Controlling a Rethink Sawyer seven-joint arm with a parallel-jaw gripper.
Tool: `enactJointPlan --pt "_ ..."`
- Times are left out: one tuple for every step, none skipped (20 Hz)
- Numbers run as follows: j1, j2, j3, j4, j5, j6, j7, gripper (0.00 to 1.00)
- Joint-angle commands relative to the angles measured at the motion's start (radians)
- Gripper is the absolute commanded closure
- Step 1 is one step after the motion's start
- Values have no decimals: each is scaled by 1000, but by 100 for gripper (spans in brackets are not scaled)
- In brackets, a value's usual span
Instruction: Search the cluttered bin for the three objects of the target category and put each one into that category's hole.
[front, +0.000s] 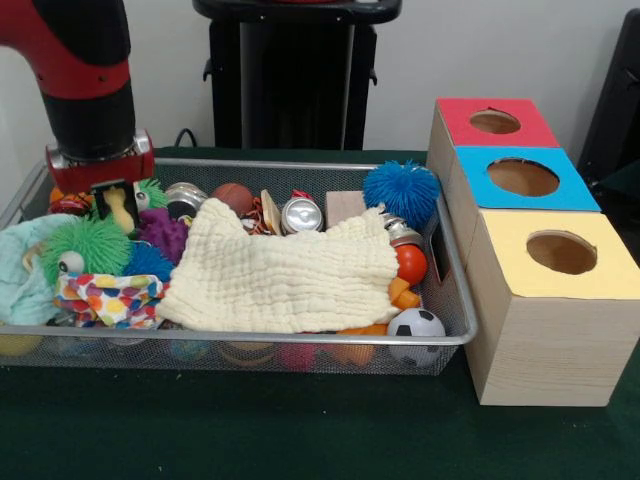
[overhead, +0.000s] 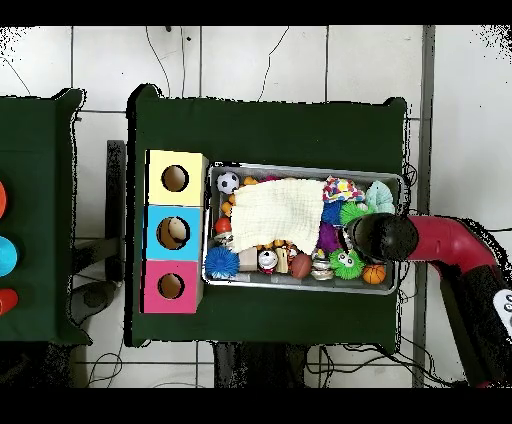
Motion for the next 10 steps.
enactJointPlan --pt "25 -220 3 220 138 -45 167 100" --pt "40 -248 -10 232 163 -30 190 100" --pt "47 -267 -17 248 193 -28 213 100" --pt "51 -277 -21 261 224 -27 232 100" --pt "59 -288 -27 272 249 -26 247 100" --pt "71 -294 -35 277 267 -20 254 100" --pt "90 -295 -53 275 281 -4 266 100" --pt "104 -297 -65 284 301 1 279 100" --pt "118 -300 -77 293 322 5 292 100" --pt "134 -306 -89 305 342 -1 306 100"
